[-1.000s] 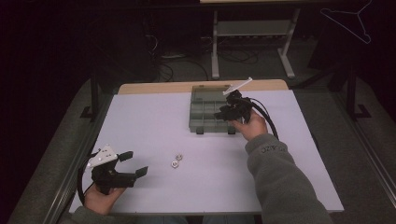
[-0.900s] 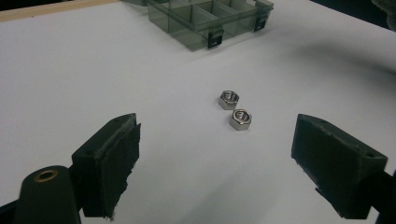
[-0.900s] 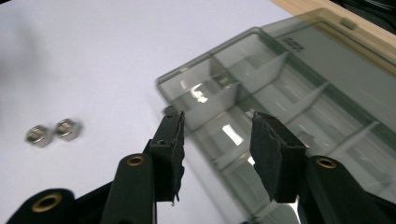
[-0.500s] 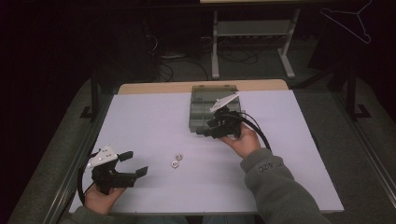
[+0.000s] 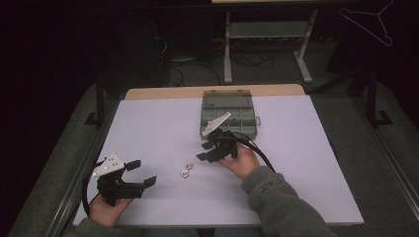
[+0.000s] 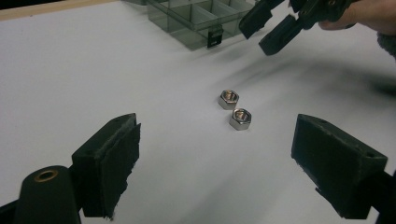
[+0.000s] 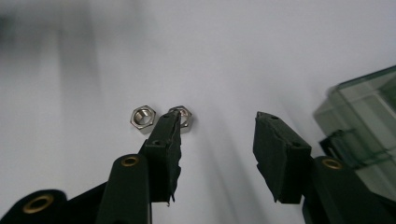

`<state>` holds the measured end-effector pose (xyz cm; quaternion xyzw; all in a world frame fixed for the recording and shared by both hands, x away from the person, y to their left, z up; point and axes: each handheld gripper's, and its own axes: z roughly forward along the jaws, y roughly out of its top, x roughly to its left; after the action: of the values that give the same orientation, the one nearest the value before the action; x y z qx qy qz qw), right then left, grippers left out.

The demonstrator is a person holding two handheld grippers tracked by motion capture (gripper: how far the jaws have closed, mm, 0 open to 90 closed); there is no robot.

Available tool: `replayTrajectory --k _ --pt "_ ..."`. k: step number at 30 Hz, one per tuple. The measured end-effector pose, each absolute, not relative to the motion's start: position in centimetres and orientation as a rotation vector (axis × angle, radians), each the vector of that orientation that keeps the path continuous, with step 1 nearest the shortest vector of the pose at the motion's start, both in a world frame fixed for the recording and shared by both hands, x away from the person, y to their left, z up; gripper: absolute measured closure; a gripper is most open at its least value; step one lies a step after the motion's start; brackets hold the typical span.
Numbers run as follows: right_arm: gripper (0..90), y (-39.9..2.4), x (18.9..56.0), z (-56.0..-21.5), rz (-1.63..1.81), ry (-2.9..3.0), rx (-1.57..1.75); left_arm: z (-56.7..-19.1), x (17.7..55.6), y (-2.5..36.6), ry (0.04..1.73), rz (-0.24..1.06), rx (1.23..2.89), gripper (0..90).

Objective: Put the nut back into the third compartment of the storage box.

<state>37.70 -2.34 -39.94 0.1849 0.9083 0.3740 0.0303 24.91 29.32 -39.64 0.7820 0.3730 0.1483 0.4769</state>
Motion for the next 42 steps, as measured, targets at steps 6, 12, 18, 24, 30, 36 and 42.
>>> replayTrajectory --k 6,12,18,24,30,36,42 --pt "50.0 -0.6 37.6 -41.4 1.150 2.833 0.579 -39.6 24.9 29.3 0.910 0.363 1.909 14.5" --pt "50.1 1.3 37.5 -42.5 1.145 2.850 0.555 -39.6 24.9 29.4 0.911 0.360 1.912 14.5" --pt "51.3 2.3 37.4 -43.1 1.109 2.860 0.546 -39.5 24.8 29.4 0.914 0.359 1.909 14.5" --pt "53.7 2.5 37.3 -43.6 1.075 2.862 0.565 -39.5 24.8 29.4 0.914 0.359 1.906 14.5" --pt "55.3 2.8 37.3 -44.0 1.051 2.859 0.562 -39.5 24.8 29.4 0.917 0.358 1.904 14.5" --pt "64.1 2.9 37.0 -44.1 1.042 2.852 0.533 -39.5 24.8 29.4 0.917 0.357 1.902 14.5" --pt "69.1 3.0 36.7 -44.0 1.013 2.843 0.510 -39.5 24.8 29.4 0.914 0.360 1.896 14.5"
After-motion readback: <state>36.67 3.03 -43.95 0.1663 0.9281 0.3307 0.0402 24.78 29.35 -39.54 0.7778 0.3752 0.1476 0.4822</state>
